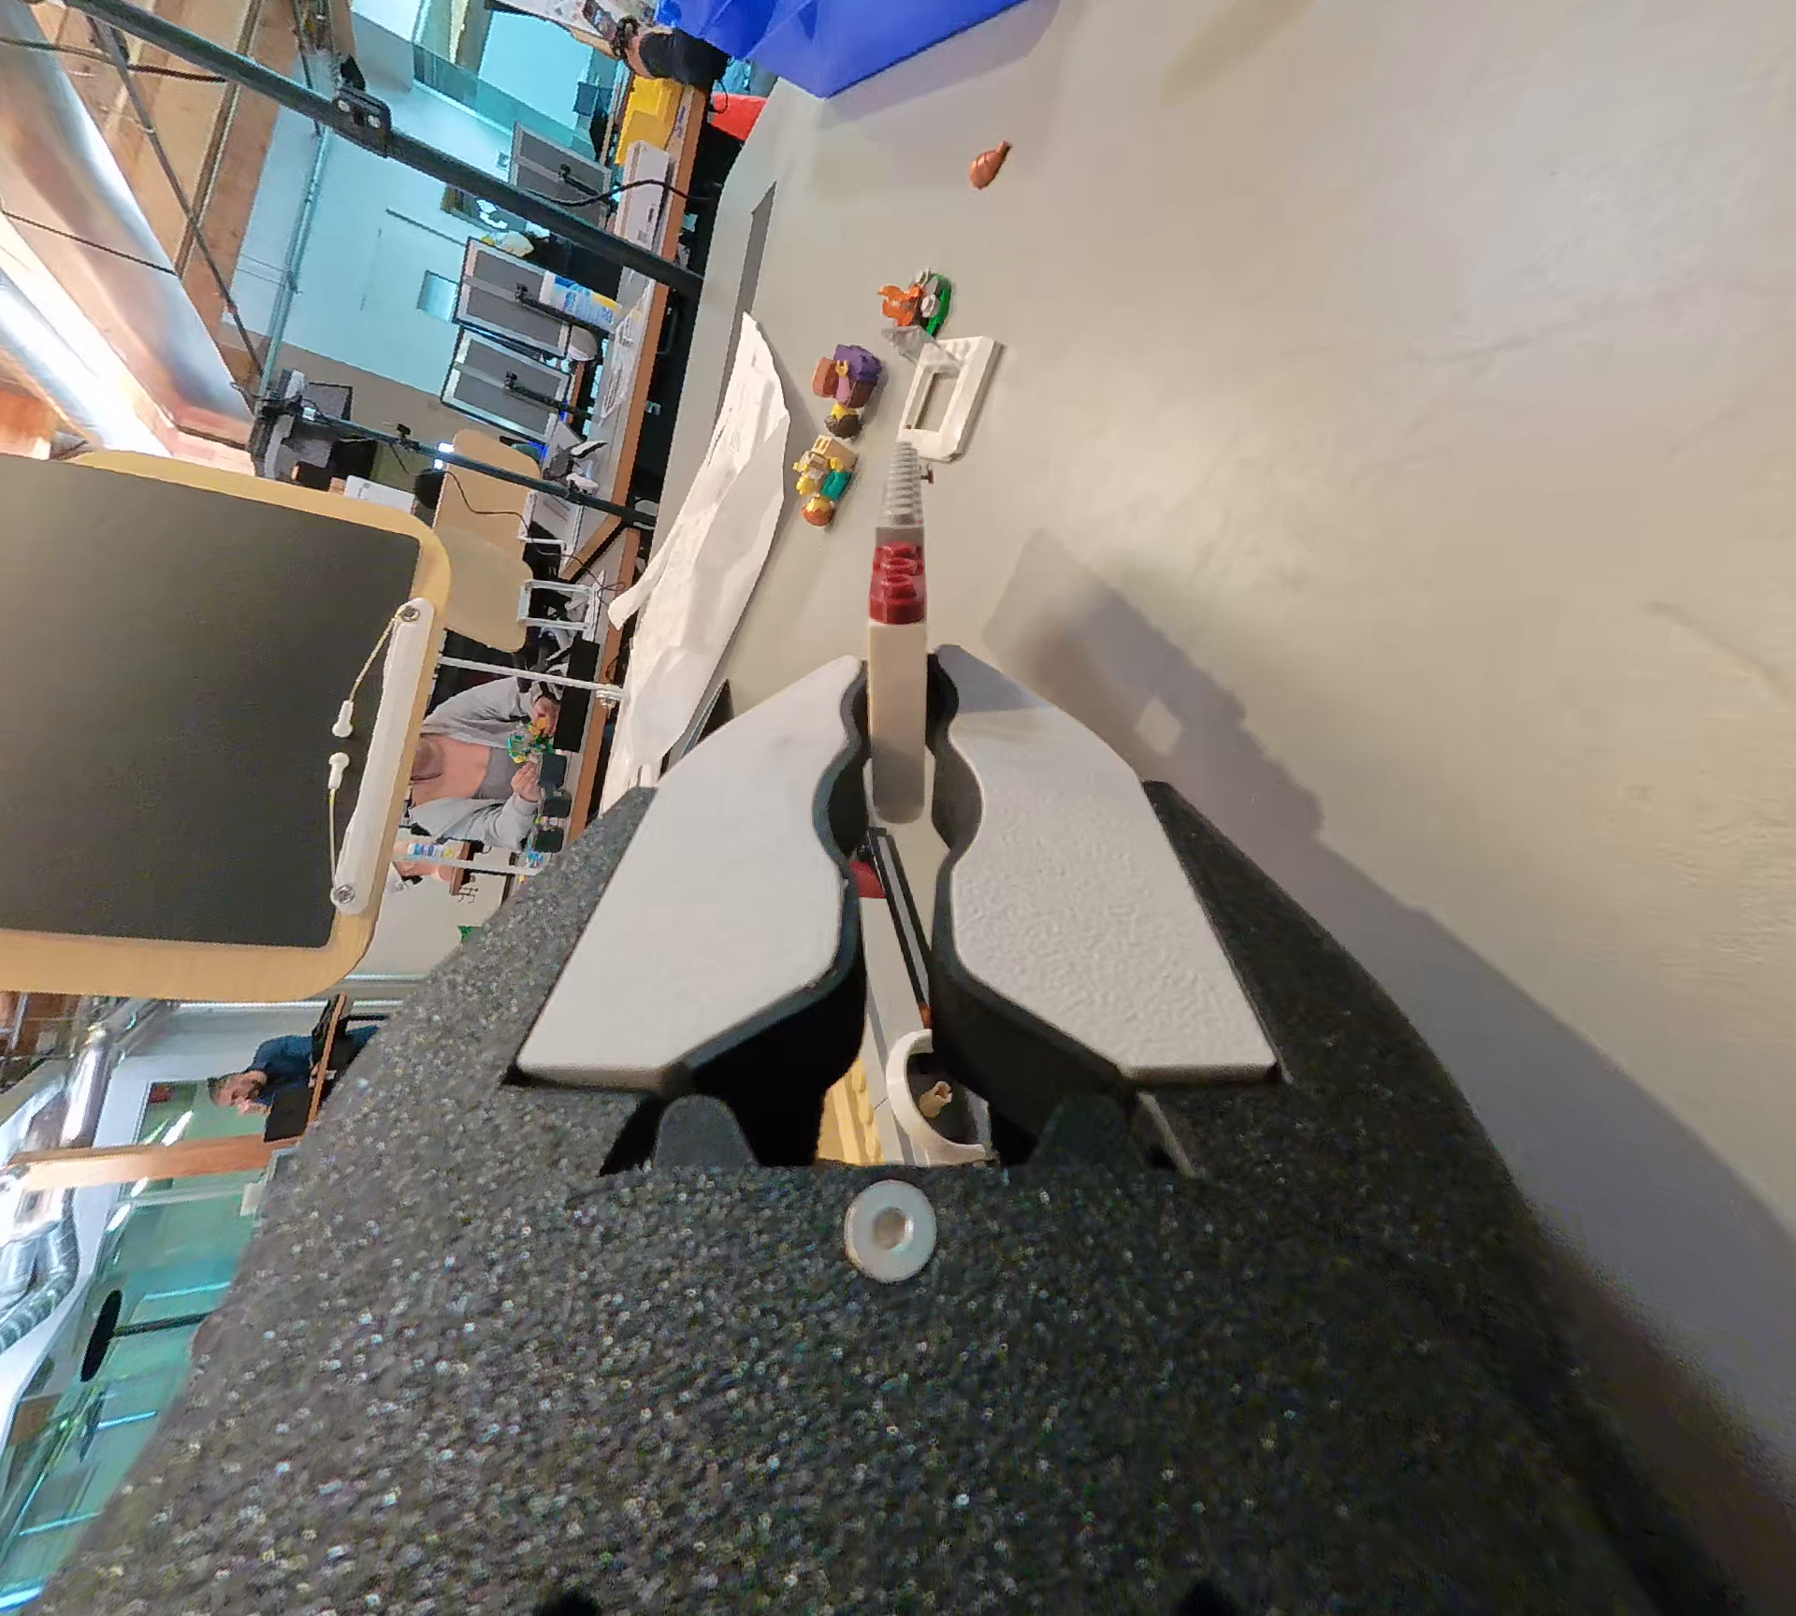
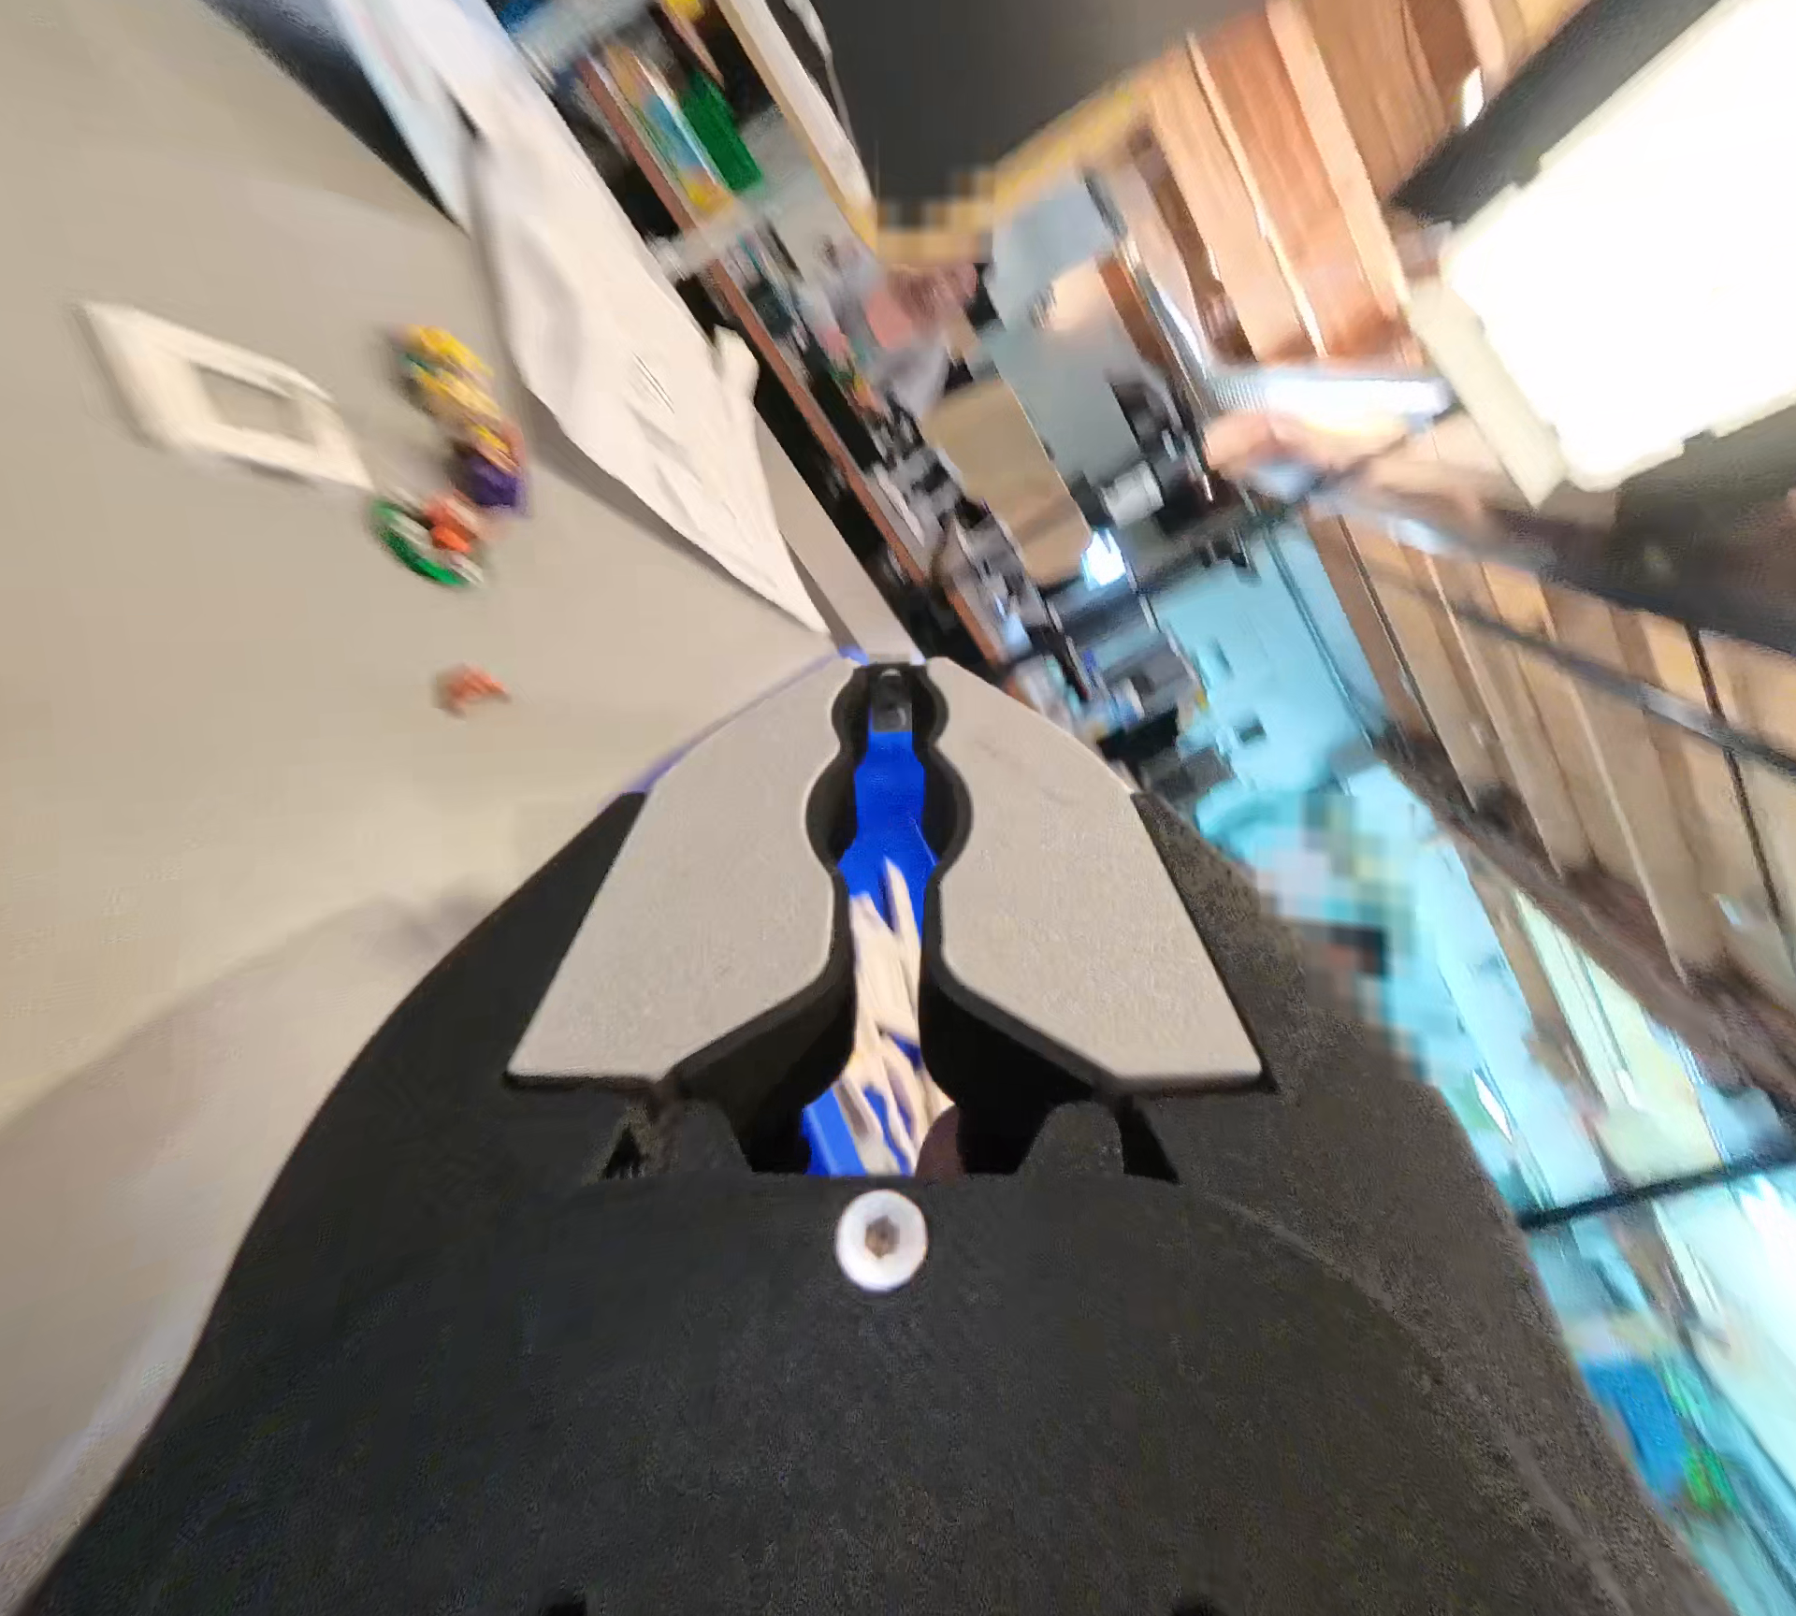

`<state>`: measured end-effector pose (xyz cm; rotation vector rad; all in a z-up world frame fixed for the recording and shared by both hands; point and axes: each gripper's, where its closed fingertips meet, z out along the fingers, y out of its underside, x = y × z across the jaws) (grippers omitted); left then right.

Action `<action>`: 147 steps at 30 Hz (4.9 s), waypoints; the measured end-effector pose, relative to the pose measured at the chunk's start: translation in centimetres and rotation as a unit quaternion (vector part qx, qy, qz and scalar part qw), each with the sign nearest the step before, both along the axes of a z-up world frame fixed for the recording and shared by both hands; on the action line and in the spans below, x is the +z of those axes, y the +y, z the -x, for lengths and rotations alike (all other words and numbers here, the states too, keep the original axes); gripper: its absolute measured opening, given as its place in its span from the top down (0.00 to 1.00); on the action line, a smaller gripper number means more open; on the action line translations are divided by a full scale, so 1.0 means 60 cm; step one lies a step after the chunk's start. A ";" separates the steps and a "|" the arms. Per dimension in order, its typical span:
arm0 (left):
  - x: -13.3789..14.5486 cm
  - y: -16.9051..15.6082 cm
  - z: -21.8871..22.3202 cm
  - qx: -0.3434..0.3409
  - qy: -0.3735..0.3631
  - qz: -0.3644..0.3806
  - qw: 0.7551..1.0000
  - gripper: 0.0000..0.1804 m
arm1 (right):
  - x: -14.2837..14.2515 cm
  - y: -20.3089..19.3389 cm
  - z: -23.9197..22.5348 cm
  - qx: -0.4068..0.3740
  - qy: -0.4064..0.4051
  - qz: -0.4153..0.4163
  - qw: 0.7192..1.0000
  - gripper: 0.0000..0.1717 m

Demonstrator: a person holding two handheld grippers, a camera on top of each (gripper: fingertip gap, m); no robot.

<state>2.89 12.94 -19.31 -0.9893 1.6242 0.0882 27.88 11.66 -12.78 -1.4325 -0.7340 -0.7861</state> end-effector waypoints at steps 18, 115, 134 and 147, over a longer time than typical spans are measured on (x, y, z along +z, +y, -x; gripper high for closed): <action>0.017 -0.031 0.008 -0.026 -0.014 -0.017 0.999 0.95 | -0.065 -0.013 0.183 0.146 -0.023 0.073 0.986 0.85; -0.055 -0.072 0.064 0.028 0.070 -0.037 0.996 0.83 | -0.109 -0.120 0.392 0.333 -0.211 -0.014 0.919 0.96; -0.033 -0.126 0.058 0.024 0.016 0.242 0.970 0.73 | -0.094 -0.067 0.395 0.237 -0.197 0.005 0.951 0.95; 0.028 -0.119 0.012 -0.001 -0.162 0.330 0.930 0.92 | -0.083 -0.070 0.421 0.244 -0.166 0.005 0.956 0.95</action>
